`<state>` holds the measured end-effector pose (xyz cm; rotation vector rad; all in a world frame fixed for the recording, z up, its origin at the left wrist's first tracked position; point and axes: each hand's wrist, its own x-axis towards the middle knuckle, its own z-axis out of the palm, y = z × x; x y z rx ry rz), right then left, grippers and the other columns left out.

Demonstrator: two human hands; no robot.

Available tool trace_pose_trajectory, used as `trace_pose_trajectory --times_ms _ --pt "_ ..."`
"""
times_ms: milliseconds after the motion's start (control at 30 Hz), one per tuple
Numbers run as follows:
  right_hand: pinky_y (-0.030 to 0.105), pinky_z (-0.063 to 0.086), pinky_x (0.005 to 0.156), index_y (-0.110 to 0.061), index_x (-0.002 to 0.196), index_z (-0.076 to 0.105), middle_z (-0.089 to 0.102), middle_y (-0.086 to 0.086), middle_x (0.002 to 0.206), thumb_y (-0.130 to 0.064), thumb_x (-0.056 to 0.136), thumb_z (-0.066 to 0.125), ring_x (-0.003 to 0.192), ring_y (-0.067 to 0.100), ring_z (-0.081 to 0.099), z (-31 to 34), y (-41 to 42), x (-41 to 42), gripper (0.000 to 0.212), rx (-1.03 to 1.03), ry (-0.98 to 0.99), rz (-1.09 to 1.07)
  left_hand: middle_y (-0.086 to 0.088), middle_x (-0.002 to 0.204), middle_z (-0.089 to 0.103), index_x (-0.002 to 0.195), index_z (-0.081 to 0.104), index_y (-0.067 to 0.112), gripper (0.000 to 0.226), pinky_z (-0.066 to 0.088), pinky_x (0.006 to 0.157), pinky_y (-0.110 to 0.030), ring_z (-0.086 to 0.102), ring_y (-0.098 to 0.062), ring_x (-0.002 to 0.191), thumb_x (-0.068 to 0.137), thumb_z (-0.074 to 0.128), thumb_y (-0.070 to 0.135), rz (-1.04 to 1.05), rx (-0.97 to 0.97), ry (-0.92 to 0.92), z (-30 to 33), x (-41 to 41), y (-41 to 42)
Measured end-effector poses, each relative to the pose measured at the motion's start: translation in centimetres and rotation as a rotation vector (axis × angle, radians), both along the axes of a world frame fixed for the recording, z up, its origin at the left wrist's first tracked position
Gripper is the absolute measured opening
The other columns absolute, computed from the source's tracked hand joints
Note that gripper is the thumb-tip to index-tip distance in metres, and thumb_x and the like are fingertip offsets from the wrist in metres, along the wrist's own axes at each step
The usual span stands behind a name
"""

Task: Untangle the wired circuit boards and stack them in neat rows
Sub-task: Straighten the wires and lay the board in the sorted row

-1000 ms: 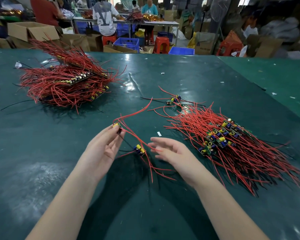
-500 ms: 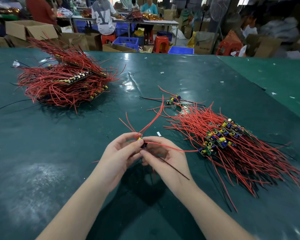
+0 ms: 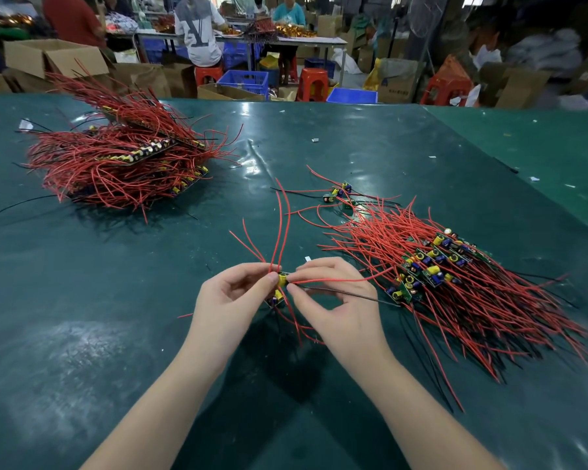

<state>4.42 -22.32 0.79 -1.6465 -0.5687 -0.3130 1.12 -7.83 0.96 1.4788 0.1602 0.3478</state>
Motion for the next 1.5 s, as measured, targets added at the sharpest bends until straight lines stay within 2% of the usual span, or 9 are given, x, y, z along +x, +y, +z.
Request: trace_pose_trajectory --times_ms 167,300,367,533,667,767,967,1267,1500 --pt "0.026 0.056 0.079 -0.011 0.076 0.074 0.070 0.001 0.085 0.005 0.073 0.077 0.082 0.009 0.069 0.0 0.0 0.0 0.017 0.037 0.044 -0.014 -0.001 0.084 0.075 0.089 0.073 0.014 0.010 0.054 0.074 -0.017 0.069 -0.009 0.078 0.085 0.068 0.006 -0.014 0.019 -0.008 -0.1 -0.2 -0.4" --pt "0.045 0.055 0.084 -0.010 0.075 0.075 0.071 -0.002 0.086 0.006 0.073 0.077 0.089 0.015 0.068 0.2 0.0 0.0 0.016 0.020 0.013 -0.008 0.003 0.084 0.074 0.089 0.071 0.014 0.012 0.054 0.077 -0.019 0.067 -0.007 0.079 0.077 0.073 0.018 -0.039 0.027 -0.003 0.1 -0.2 -0.4" --pt "0.048 0.055 0.084 -0.008 0.075 0.075 0.072 -0.001 0.087 0.005 0.073 0.076 0.089 0.016 0.069 0.2 0.0 -0.1 0.013 0.026 0.002 0.004 0.002 0.087 0.075 0.091 0.072 0.015 0.018 0.055 0.078 -0.020 0.068 -0.007 0.081 0.076 0.071 0.025 -0.049 0.037 -0.003 0.1 -0.2 -0.4" --pt "0.023 0.054 0.080 -0.011 0.076 0.075 0.070 0.003 0.101 0.007 0.074 0.075 0.097 0.010 0.068 0.4 -0.1 0.0 0.018 0.123 0.117 0.010 -0.002 0.088 0.076 0.090 0.075 0.015 0.013 0.057 0.078 -0.024 0.071 -0.013 0.083 0.088 0.064 0.008 -0.013 0.014 -0.040 0.0 -0.2 -0.7" --pt "0.017 0.052 0.075 -0.008 0.076 0.074 0.075 0.004 0.089 0.010 0.076 0.072 0.087 0.012 0.071 0.6 -0.3 0.2 0.019 0.269 0.289 0.087 -0.004 0.089 0.076 0.093 0.075 0.015 0.016 0.055 0.072 -0.019 0.071 -0.014 0.083 0.090 0.061 0.008 0.000 -0.031 -0.053 0.1 -0.3 -0.9" --pt "0.019 0.053 0.075 -0.006 0.079 0.073 0.075 0.006 0.085 0.009 0.078 0.071 0.083 0.015 0.072 0.7 -0.4 0.2 0.016 0.304 0.320 0.133 -0.007 0.090 0.076 0.096 0.075 0.014 0.016 0.055 0.072 -0.021 0.072 -0.015 0.083 0.090 0.061 0.010 0.021 -0.085 -0.056 0.3 -0.3 -0.9" --pt "0.029 0.057 0.074 -0.020 0.075 0.071 0.075 0.011 0.087 0.007 0.082 0.067 0.083 0.021 0.072 1.1 -0.5 0.4 0.029 0.377 0.427 0.181 -0.009 0.090 0.076 0.094 0.075 0.014 0.015 0.055 0.070 -0.019 0.072 -0.016 0.082 0.085 0.063 0.015 0.005 -0.168 -0.062 0.5 -0.4 -1.0" --pt "0.025 0.057 0.066 -0.007 0.081 0.057 0.074 0.015 0.083 0.008 0.085 0.060 0.073 0.023 0.073 1.4 -0.6 0.3 0.016 0.551 0.620 0.259 -0.011 0.093 0.075 0.089 0.078 0.017 0.018 0.055 0.070 -0.021 0.071 -0.018 0.082 0.078 0.064 0.023 -0.053 -0.288 -0.040 0.3 -0.3 -0.8" --pt "0.025 0.057 0.064 -0.012 0.077 0.060 0.074 0.017 0.085 0.004 0.084 0.062 0.072 0.024 0.073 1.3 -0.6 0.4 0.017 0.590 0.681 0.284 -0.009 0.087 0.075 0.087 0.076 0.011 0.017 0.055 0.063 -0.019 0.072 -0.014 0.074 0.079 0.063 0.017 -0.088 -0.392 0.020 0.8 -0.3 -0.7"
